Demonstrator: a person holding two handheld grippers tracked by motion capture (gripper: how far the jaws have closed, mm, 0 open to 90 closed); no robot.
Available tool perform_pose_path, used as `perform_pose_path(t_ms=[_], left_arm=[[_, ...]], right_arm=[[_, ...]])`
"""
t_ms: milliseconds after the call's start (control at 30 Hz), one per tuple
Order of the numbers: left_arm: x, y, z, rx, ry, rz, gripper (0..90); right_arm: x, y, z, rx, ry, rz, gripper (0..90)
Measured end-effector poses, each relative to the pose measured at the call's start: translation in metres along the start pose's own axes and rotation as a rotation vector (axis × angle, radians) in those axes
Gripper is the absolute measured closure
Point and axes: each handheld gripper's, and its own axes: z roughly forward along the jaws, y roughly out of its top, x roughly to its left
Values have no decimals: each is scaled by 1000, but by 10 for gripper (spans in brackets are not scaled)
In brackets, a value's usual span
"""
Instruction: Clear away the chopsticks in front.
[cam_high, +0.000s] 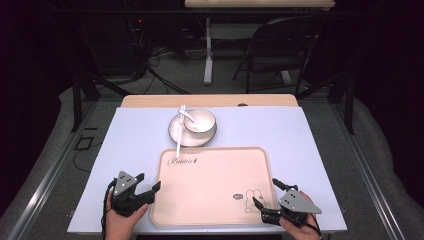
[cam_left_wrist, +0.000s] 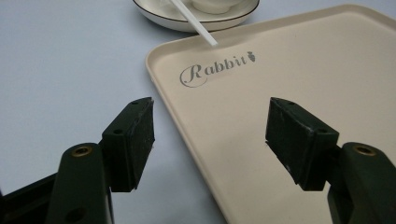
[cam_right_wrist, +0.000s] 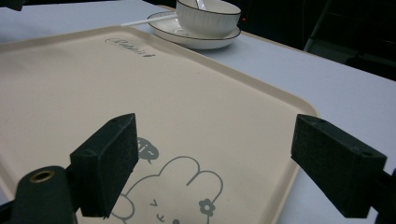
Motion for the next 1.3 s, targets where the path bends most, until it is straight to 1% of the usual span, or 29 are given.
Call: perform_pose_path(t_ms=[200,267,333,367,467,567,667,700,733,767,800,833,900,967,1000,1033,1067,1100,1133,1167,1200,1233,1300], left_arm=[[1,0,0,1,-7,-12,330],[2,0,1,4,-6,-19,330],[3,1,3,9,-19,-28,330],[4,1,4,15,-25,-41,330],[4,2,4,19,-21,-47,330],[4,3,3,15,-28,-58,329],[6,8,4,35,-45,-90,335],[6,8,4,35,-45,-90,336],[6,10,5,43,-48,-98,336],[7,14,8,69,-42,-112,347],[7,16,9,81,-37,-113,364],[7,16,9,81,-37,-113,365],[6,22,13,103,-36,-104,365],[5,25,14,108,-41,-101,357],[3,32,16,133,-66,-100,358],[3,32,16,133,-66,-100,357],[1,39,19,149,-70,-80,353],[1,39,19,149,-70,-80,346],[0,45,22,154,-70,-59,343],[0,45,22,154,-70,-59,336],[-2,51,25,150,-68,-47,332],[-2,51,25,150,-68,-47,330],[-2,56,27,147,-68,-41,329]], right_arm=[[2,0,0,5,3,-5,143],[2,0,-1,6,3,-5,143],[2,-1,-1,7,-1,0,143],[2,-1,-1,9,-3,-2,143],[2,-1,-3,4,-8,3,143],[2,-1,-3,3,-10,5,143],[2,-1,-3,7,-10,6,143],[2,-1,-3,8,-10,6,143],[2,-1,-3,8,-10,6,143],[2,-2,-3,9,-7,12,143],[2,-2,-3,9,-7,13,143],[2,-2,-3,9,-7,13,143],[1,-2,-4,4,-9,18,143],[1,-2,-4,4,-12,20,143],[0,-2,-4,8,-16,23,143],[-1,-2,-4,9,-18,28,143],[-1,-2,-5,9,-19,28,143],[-1,-2,-5,9,-19,28,143],[-1,-2,-5,9,-22,31,143],[-1,-2,-5,9,-23,31,143],[-1,-2,-5,11,-23,28,143],[-1,-2,-5,11,-25,27,143],[-2,-2,-5,10,-27,30,143]])
